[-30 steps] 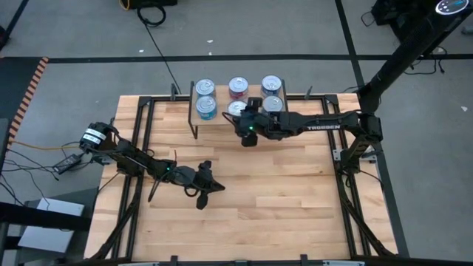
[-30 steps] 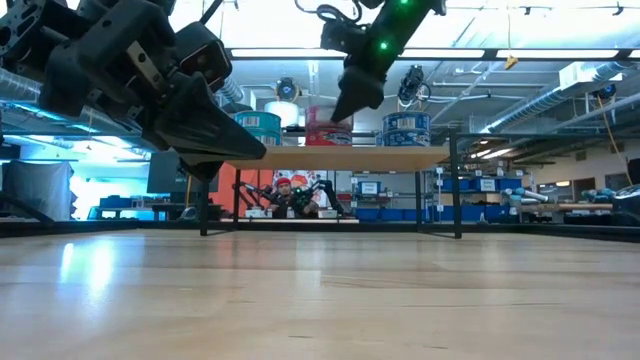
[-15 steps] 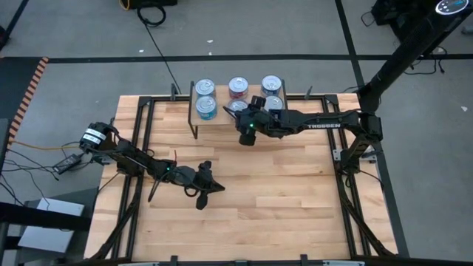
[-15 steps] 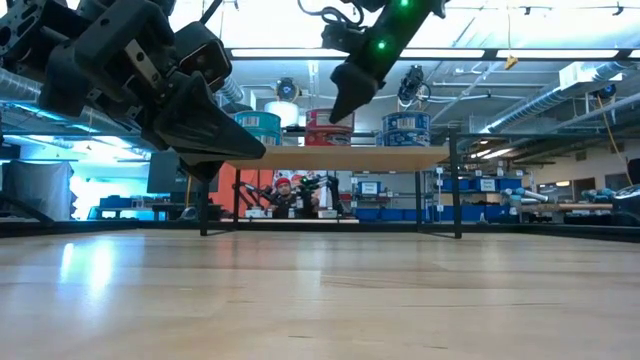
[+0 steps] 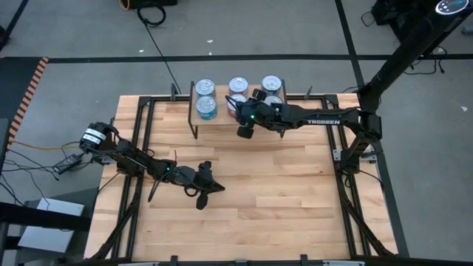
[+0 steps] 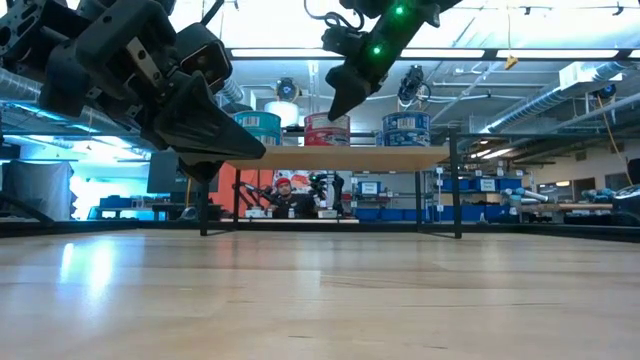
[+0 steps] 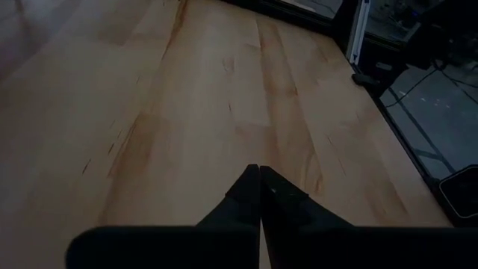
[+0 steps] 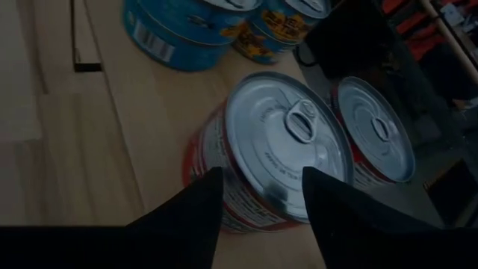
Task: Stack canned seafood by type on shelf
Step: Stack the red tuna can on top of the other red tuna can on the shelf, then return to Home Position
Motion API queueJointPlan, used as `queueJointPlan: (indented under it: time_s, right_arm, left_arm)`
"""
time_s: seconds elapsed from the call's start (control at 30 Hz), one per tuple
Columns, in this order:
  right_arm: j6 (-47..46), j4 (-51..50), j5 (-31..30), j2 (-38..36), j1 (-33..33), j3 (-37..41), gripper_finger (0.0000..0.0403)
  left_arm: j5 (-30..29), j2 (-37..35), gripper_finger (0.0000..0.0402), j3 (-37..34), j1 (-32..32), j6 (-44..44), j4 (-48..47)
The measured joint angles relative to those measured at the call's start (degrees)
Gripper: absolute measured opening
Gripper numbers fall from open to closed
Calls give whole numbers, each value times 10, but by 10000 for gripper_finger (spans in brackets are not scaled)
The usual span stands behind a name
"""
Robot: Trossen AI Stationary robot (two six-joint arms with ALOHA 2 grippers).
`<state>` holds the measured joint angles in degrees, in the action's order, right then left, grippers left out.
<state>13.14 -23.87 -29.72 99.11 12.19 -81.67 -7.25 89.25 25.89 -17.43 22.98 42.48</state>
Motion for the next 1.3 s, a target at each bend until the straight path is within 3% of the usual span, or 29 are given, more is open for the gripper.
queueJointPlan:
  time_s: [0.33, 0.5, 0.83, 0.93, 1.1, 1.3]
  right_arm:
    - [-1, 4, 26, -5, -4, 0, 184]
    - [-18, 0, 41, -13, -3, -5, 154]
    - [-121, 0, 258, -17, 39, -51, 23]
    - [-122, 6, 296, -26, 37, -55, 8]
    - [-118, 14, 258, -47, 7, -40, 9]
    - [-134, 89, 229, -94, -27, 46, 4]
  left_arm:
    - [0, 0, 7, 0, -3, 17, 0]
    - [0, 0, 7, 0, -3, 17, 2]
    - [0, 0, 7, 0, -3, 14, 30]
    - [0, 0, 7, 0, -1, 0, 50]
    - [-1, 0, 7, 0, -1, -16, 90]
    - [-1, 0, 7, 0, 2, -17, 110]
